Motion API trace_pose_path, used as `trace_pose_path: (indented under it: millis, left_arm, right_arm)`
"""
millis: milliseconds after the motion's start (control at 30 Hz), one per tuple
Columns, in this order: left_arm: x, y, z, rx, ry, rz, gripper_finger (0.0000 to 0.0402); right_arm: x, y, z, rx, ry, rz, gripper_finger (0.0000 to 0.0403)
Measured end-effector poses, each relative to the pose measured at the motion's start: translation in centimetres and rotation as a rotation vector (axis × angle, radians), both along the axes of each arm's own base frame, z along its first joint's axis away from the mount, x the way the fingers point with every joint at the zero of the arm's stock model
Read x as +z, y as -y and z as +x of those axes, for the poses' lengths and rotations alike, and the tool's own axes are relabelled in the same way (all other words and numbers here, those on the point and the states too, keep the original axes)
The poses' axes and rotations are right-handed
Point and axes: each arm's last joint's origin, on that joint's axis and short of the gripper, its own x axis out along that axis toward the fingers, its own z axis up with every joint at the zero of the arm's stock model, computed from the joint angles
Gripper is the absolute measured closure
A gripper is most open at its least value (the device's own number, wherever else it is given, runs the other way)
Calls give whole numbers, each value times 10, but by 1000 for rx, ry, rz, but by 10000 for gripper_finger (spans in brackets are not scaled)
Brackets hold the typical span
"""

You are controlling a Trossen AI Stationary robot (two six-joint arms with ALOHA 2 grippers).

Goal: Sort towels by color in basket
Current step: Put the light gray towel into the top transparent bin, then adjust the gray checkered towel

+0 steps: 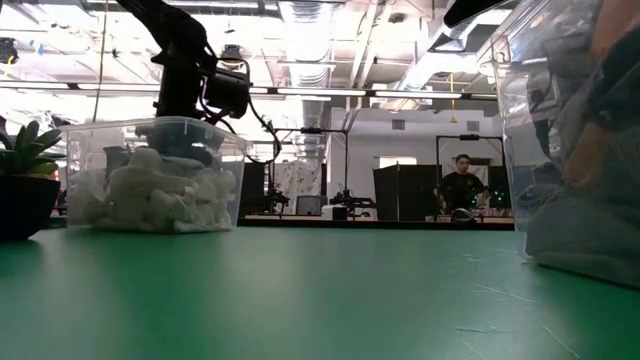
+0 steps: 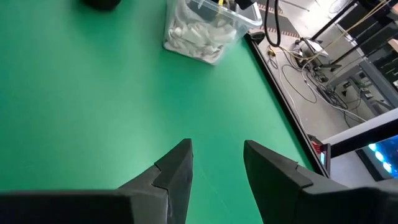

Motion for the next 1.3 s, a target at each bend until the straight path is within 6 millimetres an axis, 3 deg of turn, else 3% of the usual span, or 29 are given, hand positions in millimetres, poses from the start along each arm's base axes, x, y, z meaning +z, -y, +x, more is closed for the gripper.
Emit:
trace_pose_path:
  millis: [367, 567, 867, 1067, 1200, 1300]
  left_arm:
    - [37, 14, -12, -71, 101, 84, 260]
    - [69, 24, -22, -122, 240, 47, 205]
    - [147, 37, -42, -241, 477, 175, 196]
    - [194, 52, -66, -357, 675, 346, 196]
    - [197, 72, -85, -512, 842, 455, 199]
    - [179, 86, -102, -570, 939, 507, 207]
  right_arm:
    - [0, 0, 0, 2, 0, -2, 223]
    - [0, 3, 2, -4, -8, -13, 223]
    - [0, 14, 7, -47, -9, -13, 223]
    - [-2, 10, 2, -1, -72, -71, 224]
    - [11, 22, -2, 30, -70, -75, 235]
    - [25, 37, -8, 73, -25, -1, 251]
